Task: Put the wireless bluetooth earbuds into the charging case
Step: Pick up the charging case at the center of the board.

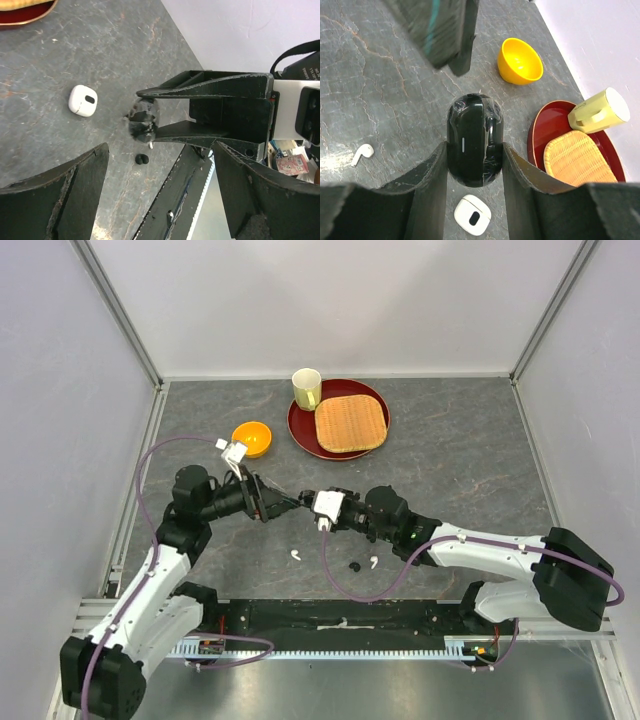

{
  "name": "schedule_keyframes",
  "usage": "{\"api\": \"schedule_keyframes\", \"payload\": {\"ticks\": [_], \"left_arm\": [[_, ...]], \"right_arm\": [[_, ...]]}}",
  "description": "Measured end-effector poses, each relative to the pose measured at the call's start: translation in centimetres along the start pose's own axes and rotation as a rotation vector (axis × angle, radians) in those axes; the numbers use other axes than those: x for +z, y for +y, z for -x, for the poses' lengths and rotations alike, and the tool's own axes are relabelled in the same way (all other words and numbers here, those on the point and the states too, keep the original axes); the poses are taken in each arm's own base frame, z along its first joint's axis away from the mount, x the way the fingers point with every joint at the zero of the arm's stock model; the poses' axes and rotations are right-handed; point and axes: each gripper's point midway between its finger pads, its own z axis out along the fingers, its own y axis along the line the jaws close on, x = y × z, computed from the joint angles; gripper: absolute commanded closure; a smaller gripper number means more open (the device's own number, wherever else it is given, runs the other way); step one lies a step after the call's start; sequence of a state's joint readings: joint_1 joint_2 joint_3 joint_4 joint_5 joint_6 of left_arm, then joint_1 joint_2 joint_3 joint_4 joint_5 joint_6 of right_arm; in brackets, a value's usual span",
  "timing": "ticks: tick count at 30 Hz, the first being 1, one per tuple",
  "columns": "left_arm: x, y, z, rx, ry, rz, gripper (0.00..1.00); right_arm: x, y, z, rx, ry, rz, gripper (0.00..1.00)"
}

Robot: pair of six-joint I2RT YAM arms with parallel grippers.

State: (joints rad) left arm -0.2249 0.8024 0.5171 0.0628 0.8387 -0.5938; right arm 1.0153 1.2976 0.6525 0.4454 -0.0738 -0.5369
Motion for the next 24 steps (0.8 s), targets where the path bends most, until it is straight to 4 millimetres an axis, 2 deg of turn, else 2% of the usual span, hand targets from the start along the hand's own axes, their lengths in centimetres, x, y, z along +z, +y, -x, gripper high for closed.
{"api": "schedule_keyframes", "payload": {"ticks": [5,9,16,17,18,19,21,24], "left_arm": [[1.5,-1.2,-1.6,0.007,0.045,-0.016,0.13],[2.8,-0.4,-2.7,-0.017,0.076,0.023,0.21],[4.1,0.3,-3.5,-0.037,0.106,0.059,0.28],[4.2,0.3,-3.5,-0.038,0.108,0.060,0.31],[4.4,0.3,-3.5,-0.038,0.108,0.063,0.43],[4.4,0.3,-3.6,-0.038,0.109,0.063,0.48],[4.6,0.1,-3.7,-0.039,0.110,0.058,0.53],[4.8,0.0,-3.7,-0.037,0.110,0.056,0.52]], "right_arm": [[-0.1,0.2,0.0,0.025,-0.010,-0.001,1.00],[-0.5,0.4,0.0,0.035,-0.013,0.000,1.00],[-0.8,0.3,0.5,0.049,-0.033,-0.008,1.00],[-0.8,0.3,0.4,0.051,-0.033,-0.007,1.00],[-0.8,0.4,0.3,0.053,-0.031,-0.006,1.00],[-0.8,0.4,0.3,0.055,-0.030,-0.005,1.00],[-0.9,0.5,0.1,0.059,-0.027,-0.003,1.00],[-0.9,0.8,-0.2,0.060,-0.022,0.003,1.00]]}}
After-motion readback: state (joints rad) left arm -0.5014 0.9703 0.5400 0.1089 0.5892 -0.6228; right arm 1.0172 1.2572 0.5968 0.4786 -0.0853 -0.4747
